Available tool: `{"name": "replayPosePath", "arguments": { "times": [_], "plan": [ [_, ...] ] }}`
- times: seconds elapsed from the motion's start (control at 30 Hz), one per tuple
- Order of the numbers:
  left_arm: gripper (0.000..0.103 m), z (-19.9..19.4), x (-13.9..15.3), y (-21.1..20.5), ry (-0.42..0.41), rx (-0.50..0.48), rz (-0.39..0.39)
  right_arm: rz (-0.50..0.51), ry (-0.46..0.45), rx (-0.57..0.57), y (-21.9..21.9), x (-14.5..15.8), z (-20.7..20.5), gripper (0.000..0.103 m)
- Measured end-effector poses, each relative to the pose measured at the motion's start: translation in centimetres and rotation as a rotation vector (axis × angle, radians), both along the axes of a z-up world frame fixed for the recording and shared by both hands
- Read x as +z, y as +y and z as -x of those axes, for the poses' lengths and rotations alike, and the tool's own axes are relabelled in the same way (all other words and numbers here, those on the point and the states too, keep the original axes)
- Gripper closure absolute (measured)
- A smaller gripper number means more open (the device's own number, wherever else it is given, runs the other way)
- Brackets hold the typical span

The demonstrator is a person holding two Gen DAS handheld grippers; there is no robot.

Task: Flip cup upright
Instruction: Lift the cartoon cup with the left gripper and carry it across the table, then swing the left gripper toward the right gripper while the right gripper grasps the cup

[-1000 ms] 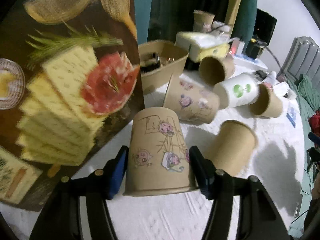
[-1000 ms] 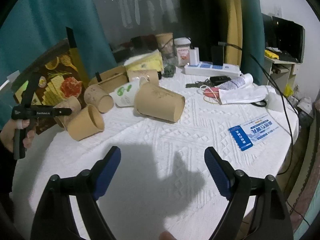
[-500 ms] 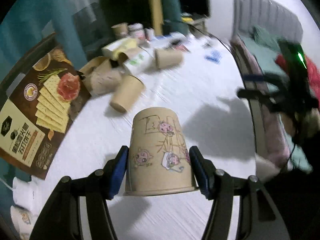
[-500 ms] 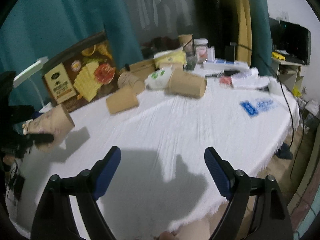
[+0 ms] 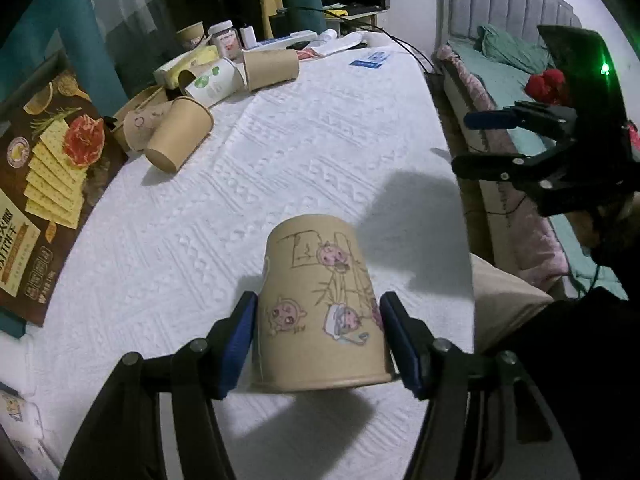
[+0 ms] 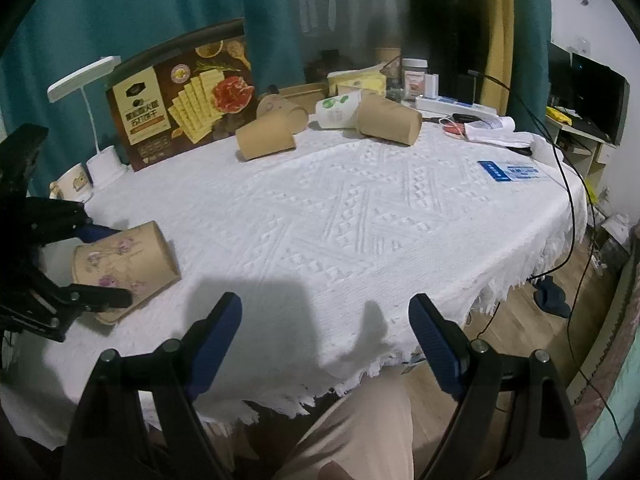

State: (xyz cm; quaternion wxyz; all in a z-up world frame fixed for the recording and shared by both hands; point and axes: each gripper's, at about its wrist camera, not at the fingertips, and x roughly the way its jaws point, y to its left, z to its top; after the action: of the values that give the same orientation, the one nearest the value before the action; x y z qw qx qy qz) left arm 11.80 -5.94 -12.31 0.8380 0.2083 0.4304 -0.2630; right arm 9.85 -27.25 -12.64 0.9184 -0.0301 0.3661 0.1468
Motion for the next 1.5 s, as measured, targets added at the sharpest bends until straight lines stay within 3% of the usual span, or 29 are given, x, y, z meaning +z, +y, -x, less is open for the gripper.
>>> {"name": "replayPosePath", "arguments": {
  "times": [0.13,0.27,0.43,0.53,0.73,0.87,1.07,1.2,1.5],
  "plan": [
    [0.038,0.0,0.0,0.1,-0.003,-0.006,0.005,0.021,-0.003,0.003,0.2,0.3,-0.4,0.019],
    [0.022,0.6,0.0,-0.2,-0.062,-0.017,-0.019,0.037,-0.011,0.026,0.1,1.0,-0.7,0.019],
    [0.018,1.2,1.2,0.8,-0.06,0.06,0.037,0.065,-0.014,0.135,1.0,1.9,-1.5,0.019],
    [0.018,2.3,2.8,2.2,-0.086,0.123,0.1,0.121,-0.021,0.289,2.7,2.8,-2.1,0.019],
    [0.018,6.4,4.9,6.2,-0.128,0.304,0.25,0.232,-0.059,0.717,9.0,4.9,-1.8,0.019],
    [0.018,8.9,4.6,9.2,-0.128,0.451,0.346,0.506,-0.105,1.008,14.3,4.2,-1.0,0.019],
    [0.018,11.5,2.6,12.8,-0.099,0.63,0.447,0.8,-0.052,1.282,18.6,1.0,-1.1,0.019],
    [0.018,12.6,1.7,13.9,-0.087,0.667,0.466,0.924,-0.032,1.37,20.3,-0.2,-1.7,0.019],
    [0.018,13.1,0.6,14.2,-0.073,0.654,0.499,1.15,-0.003,1.588,23.4,-2.1,-0.6,0.019]
  ]
}}
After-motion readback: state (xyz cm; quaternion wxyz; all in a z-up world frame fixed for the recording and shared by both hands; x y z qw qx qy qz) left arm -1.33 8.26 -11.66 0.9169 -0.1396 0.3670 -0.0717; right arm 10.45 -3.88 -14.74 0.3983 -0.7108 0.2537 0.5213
